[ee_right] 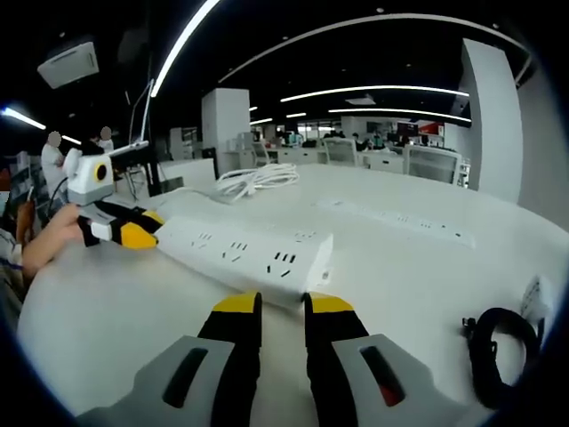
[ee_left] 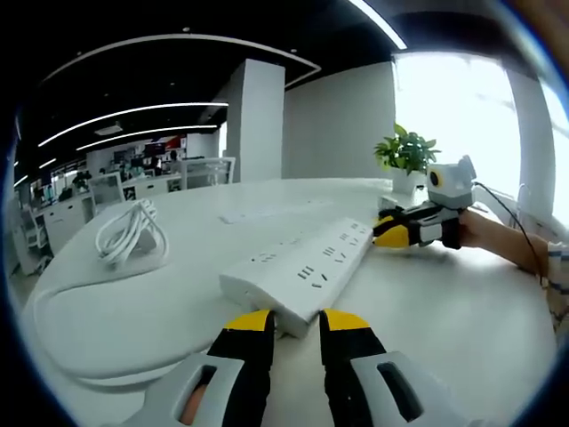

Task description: Straighten the power strip on the desk, plug the charger into it

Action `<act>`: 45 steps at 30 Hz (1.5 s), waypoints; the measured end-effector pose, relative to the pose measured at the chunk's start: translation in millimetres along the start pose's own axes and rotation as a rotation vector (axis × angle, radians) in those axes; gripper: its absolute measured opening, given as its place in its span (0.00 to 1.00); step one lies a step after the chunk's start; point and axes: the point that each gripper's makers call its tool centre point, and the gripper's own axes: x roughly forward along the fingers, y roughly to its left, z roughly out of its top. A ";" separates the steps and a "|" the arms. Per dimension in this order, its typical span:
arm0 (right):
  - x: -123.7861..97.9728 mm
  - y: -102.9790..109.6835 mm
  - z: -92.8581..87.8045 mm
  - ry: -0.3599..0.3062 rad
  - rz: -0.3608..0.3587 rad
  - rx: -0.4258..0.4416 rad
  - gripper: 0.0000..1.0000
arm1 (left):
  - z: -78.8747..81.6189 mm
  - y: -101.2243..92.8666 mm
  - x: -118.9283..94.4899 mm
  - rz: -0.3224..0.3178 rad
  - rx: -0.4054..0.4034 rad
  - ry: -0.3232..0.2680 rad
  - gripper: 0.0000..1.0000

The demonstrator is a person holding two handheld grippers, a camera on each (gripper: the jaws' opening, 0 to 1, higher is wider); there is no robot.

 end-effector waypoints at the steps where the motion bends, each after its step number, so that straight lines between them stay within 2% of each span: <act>1: -0.2 0.2 -0.1 0.001 0.000 -0.001 0.18 | -0.1 -0.1 -0.3 0.000 0.003 0.002 0.21; 17: -5.2 3.8 -1.6 0.012 -0.006 0.002 0.17 | -1.7 -3.0 -4.1 -0.017 -0.010 0.012 0.21; 45: -34.0 24.2 -11.3 0.013 0.026 0.012 0.17 | -3.5 -14.1 -8.2 -0.057 -0.040 0.022 0.22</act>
